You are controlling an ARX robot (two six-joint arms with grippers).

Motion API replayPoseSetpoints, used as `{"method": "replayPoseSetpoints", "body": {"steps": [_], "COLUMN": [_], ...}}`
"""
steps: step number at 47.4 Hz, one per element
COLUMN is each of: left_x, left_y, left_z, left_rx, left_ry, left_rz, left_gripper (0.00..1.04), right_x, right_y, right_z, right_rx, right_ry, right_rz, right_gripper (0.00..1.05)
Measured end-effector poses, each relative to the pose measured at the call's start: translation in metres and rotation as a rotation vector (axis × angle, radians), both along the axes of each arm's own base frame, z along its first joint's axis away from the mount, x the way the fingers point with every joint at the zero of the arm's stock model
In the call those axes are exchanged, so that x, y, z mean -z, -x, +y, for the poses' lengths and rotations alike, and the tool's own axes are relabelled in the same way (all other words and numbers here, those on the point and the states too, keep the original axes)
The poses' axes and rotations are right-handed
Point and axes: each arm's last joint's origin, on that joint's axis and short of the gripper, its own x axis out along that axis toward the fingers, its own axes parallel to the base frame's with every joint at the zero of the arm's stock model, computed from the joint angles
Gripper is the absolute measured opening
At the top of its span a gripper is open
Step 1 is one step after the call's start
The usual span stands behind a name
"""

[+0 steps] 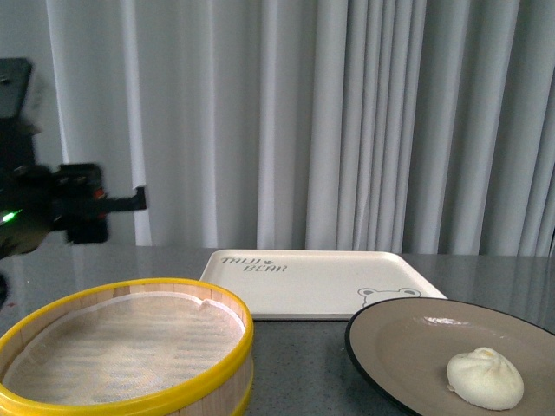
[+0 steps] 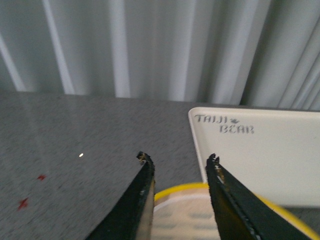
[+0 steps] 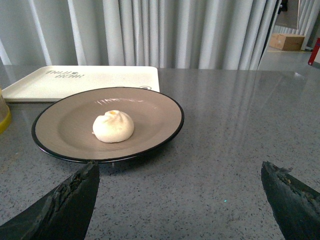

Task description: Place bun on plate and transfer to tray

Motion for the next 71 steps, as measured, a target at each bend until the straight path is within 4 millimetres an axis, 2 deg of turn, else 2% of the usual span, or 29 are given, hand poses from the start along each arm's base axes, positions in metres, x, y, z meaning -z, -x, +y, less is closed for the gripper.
{"method": "replayPoseSetpoints", "body": {"steps": [4,8,21,33,48,60,71], "left_x": [0.019,0.029,0.048,0.063,0.073,0.084,0.078], "left_y": [0.024,0.041,0.085,0.123,0.15,0.168,0.179], "left_z": [0.013,0.019,0.042,0.055,0.07,0.071,0.071], "left_rx": [0.012,0.033,0.015,0.022,0.019,0.021,0.02], "left_ry": [-0.017,-0.025,-0.033,-0.033,-0.033,-0.033,-0.033], "left_rz": [0.026,0.037,0.038,0.037,0.04,0.035,0.016], "left_gripper": [0.17,0.04,0.04,0.04,0.04,0.04,0.04], "right_x": [0.0,0.0,0.0,0.0,0.0,0.0,0.0], "right_y": [0.0,0.0,0.0,0.0,0.0,0.0,0.0], "right_z": [0.0,0.0,0.0,0.0,0.0,0.0,0.0], "right_rx": [0.0,0.0,0.0,0.0,0.0,0.001,0.001], "right_ry": [0.0,0.0,0.0,0.0,0.0,0.0,0.0], "right_rz": [0.0,0.0,0.0,0.0,0.0,0.0,0.0], "right_gripper": [0.96,0.96,0.96,0.96,0.96,0.96,0.96]}}
